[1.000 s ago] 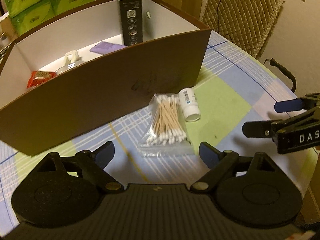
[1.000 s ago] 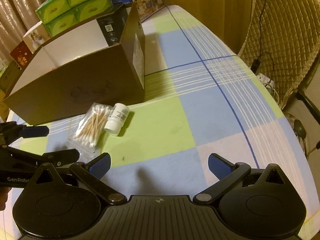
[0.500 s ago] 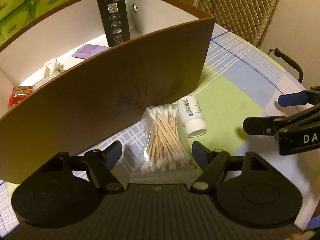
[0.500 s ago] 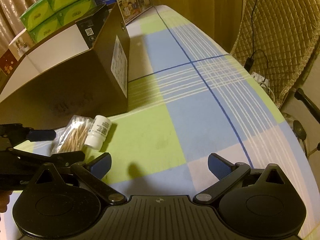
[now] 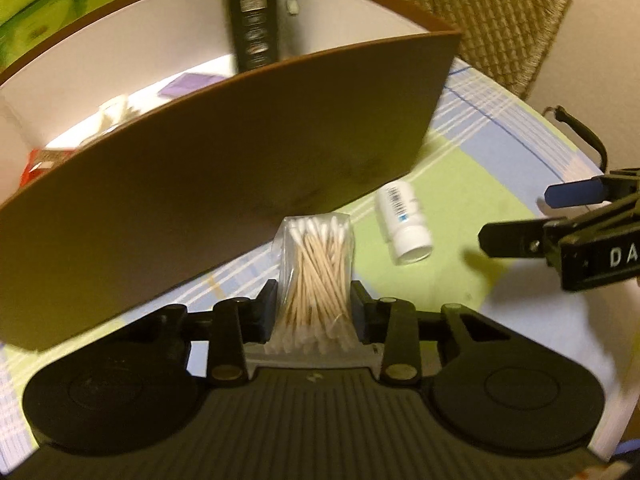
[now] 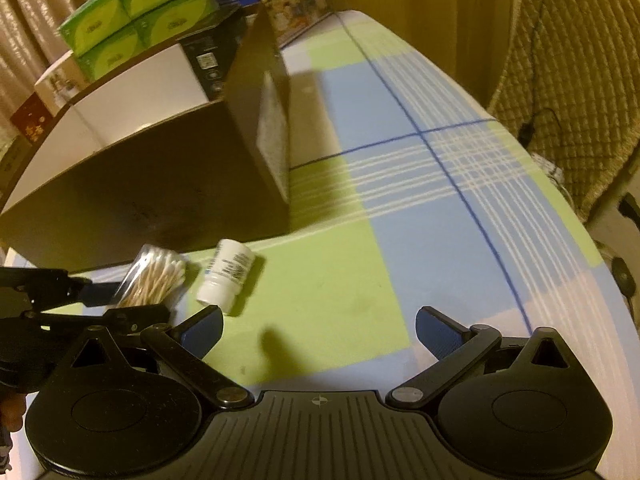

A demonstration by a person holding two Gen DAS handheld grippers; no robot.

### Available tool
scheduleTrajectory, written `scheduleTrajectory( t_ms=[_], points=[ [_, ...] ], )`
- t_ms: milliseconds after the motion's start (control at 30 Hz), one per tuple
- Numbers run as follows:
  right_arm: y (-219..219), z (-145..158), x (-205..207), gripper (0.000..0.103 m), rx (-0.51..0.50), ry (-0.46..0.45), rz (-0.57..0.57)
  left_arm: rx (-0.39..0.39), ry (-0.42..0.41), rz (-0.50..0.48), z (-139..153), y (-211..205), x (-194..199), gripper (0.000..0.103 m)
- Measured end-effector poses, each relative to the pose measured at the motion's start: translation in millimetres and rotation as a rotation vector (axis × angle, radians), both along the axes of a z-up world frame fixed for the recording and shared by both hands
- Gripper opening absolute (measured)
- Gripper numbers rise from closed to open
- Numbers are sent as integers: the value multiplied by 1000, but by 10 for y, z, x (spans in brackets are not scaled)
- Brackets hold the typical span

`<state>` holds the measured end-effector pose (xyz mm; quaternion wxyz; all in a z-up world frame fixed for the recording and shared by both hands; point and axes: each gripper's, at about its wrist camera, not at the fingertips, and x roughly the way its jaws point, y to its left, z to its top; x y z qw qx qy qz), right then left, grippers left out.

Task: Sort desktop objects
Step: 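Grasp the cotton swab bag with the left tool while the right tool grasps the white bottle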

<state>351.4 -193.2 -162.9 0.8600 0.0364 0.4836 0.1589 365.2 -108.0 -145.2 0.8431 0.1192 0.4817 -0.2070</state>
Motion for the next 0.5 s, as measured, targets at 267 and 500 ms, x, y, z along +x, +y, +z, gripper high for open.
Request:
scheduleTrajectory(
  t_ms=[267,500],
  points=[
    [263,-24,80,95,3,-11,80,14,15,199,8,588,-65,32],
    [537,-81,193,73,10,-26,157,38,23,336,41,978,-108,32]
  ],
)
